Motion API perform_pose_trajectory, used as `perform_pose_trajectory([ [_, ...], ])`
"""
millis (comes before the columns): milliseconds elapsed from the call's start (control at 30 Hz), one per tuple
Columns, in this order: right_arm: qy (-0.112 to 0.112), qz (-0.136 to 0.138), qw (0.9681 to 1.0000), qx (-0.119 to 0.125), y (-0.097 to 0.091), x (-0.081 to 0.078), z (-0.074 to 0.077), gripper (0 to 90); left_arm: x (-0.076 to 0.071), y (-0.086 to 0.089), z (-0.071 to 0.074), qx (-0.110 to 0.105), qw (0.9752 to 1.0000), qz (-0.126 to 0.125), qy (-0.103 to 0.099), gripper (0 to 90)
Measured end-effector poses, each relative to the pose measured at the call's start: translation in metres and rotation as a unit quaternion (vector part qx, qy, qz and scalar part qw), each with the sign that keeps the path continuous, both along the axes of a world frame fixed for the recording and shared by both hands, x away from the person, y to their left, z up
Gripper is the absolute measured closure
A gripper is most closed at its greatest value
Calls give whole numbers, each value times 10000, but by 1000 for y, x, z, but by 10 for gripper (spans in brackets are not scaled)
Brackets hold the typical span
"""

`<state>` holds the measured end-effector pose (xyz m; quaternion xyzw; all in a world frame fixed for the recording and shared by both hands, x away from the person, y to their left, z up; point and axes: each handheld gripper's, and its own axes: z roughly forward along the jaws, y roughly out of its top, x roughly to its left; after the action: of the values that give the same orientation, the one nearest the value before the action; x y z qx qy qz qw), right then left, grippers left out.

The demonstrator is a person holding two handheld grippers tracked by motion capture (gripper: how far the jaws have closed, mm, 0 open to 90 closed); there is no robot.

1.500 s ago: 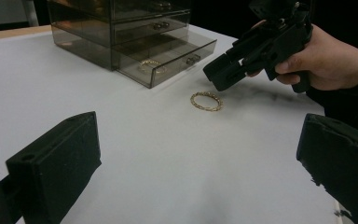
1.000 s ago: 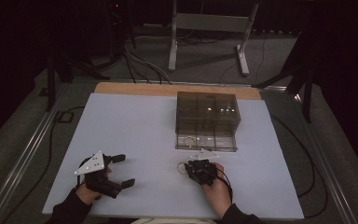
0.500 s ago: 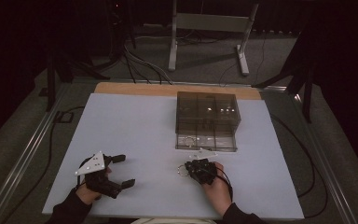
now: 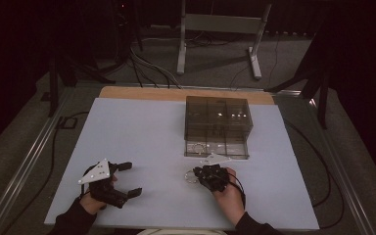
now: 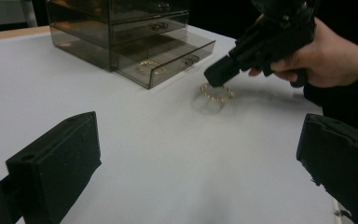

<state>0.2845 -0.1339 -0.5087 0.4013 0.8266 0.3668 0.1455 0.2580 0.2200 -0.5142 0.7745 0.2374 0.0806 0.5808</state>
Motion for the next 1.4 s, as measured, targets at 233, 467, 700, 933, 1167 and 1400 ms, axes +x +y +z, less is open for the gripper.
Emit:
perform_pose_trajectory([
  [233,-126,-33,9999,63,-3,6,13,862,0,0,0,-8,10000,12,1,6],
  [467,-228,-60,9997,101,-5,13,24,862,0,0,0,-24,10000,13,8,6],
  [700,-277,-102,9995,150,-7,22,33,861,0,0,0,-40,10000,1,8,6],
  [933,-349,-176,9991,188,-6,34,40,861,0,0,0,-27,10000,1,5,6],
  [1167,-378,-266,9988,186,-4,48,43,860,0,0,0,-18,10000,3,3,6],
  [1400,-331,-376,9986,163,-1,64,39,860,0,0,0,-28,10000,6,0,6],
])
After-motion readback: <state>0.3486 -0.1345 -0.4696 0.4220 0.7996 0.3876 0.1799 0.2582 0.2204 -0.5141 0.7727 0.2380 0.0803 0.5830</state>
